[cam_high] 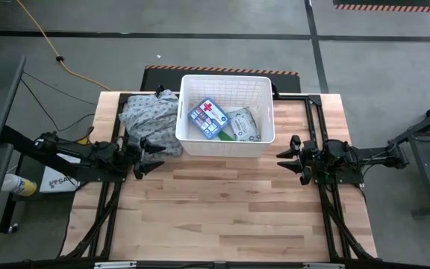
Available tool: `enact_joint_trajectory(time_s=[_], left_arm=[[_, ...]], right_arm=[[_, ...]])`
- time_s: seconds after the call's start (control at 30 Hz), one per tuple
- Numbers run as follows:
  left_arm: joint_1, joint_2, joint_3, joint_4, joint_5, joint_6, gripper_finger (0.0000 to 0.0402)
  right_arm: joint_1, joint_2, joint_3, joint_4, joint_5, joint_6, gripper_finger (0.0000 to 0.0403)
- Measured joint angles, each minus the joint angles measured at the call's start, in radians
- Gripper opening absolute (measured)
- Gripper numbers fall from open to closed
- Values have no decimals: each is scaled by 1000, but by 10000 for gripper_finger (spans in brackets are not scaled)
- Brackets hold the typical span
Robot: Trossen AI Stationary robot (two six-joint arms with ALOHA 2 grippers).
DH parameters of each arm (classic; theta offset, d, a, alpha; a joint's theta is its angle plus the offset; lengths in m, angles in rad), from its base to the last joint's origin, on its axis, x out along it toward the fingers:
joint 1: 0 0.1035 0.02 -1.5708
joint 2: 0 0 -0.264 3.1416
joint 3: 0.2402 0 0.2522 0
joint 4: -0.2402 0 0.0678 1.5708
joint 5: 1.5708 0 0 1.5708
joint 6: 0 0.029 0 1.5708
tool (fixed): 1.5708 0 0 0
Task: Pick & place medical supplies in basket/bin
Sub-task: Return to Home Position
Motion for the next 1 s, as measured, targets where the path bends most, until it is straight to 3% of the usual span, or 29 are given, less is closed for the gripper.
enact_joint_trajectory(time_s=[1.0], left_arm=[[0, -2, -3, 9, 5, 0, 397]], right_arm=[[0, 0, -1, 0, 0, 0, 141]])
